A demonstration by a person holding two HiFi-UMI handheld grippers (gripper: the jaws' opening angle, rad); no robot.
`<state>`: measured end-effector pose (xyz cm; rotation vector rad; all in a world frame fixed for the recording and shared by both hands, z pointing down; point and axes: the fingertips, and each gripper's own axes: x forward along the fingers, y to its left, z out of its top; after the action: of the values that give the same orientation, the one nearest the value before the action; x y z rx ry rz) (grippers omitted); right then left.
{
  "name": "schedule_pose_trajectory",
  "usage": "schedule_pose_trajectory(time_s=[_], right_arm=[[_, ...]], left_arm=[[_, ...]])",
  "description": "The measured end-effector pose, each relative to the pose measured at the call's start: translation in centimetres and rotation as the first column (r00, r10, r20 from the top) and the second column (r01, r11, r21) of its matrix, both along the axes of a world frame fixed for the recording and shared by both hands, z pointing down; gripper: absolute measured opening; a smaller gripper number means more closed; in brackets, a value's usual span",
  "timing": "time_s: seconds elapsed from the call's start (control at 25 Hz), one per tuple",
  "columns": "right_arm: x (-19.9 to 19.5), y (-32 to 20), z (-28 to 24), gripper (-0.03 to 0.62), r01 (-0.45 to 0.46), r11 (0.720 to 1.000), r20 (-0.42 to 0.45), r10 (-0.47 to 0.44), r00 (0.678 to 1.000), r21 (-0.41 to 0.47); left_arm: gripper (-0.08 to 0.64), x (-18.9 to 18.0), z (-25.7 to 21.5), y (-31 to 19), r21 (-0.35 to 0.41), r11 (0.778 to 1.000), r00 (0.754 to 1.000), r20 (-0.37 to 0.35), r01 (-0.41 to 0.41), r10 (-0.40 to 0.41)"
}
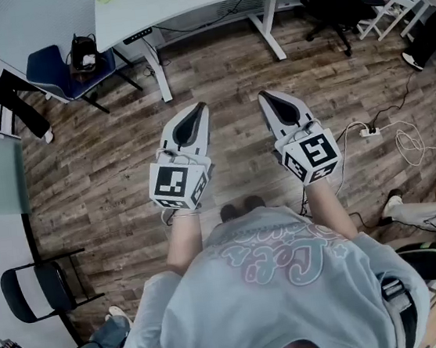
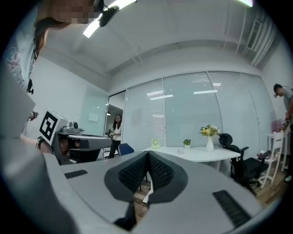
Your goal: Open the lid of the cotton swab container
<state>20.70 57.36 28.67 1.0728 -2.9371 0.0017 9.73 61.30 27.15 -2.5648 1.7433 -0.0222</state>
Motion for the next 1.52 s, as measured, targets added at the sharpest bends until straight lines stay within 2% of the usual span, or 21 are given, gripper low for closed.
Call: schedule_pose_trajectory(time_s=[0.52,0.88,1.04,1.08,1.16,1.32,1.52], right_arm=[[-1.1,0.4,0.0,0.005,0.009,1.0,-0.006,-0.009,1.0,0.004],[-1.9,0.5,-0.3,0.008,0.023,1.0,0.057,-0.022,0.998,-0.007],[-2.4,0.5,-0.5,0.108,0.047,0.999,0.081,-0.045,0.996,-0.026],[-2.4,0.5,-0.4,0.134,0.042,0.999,0.086,-0.039,0.996,-0.028],[-2.3,0.3,-0.4,0.198,0.015,1.0,0.088,-0.012,0.996,-0.026],[-2.0,-0.2,-0.5,0.31,-0.052,0.999,0.111,0.053,0.992,-0.014],[-2.6,-0.5,-0.5,0.318,-0.074,0.997,0.13,0.075,0.989,-0.012]], left_arm=[[0.014,-0.4,-0.1,0.1,0.007,1.0,1.0,-0.007,-0.017,0.017],[0.014,-0.8,-0.4,0.1,0.022,1.0,0.999,-0.03,-0.021,0.021],[0.017,-1.3,-0.5,0.1,0.025,1.0,0.999,-0.045,-0.007,0.008],[0.045,-1.5,-0.4,0.1,0.021,1.0,0.999,-0.05,-0.003,0.004],[0.174,-1.9,-0.3,0.0,0.013,1.0,0.998,-0.063,0.006,-0.005],[0.24,-3.0,-0.3,0.1,0.016,0.999,0.996,-0.083,0.029,-0.027],[0.285,-4.3,-0.1,0.0,0.019,0.999,0.996,-0.087,0.037,-0.035]])
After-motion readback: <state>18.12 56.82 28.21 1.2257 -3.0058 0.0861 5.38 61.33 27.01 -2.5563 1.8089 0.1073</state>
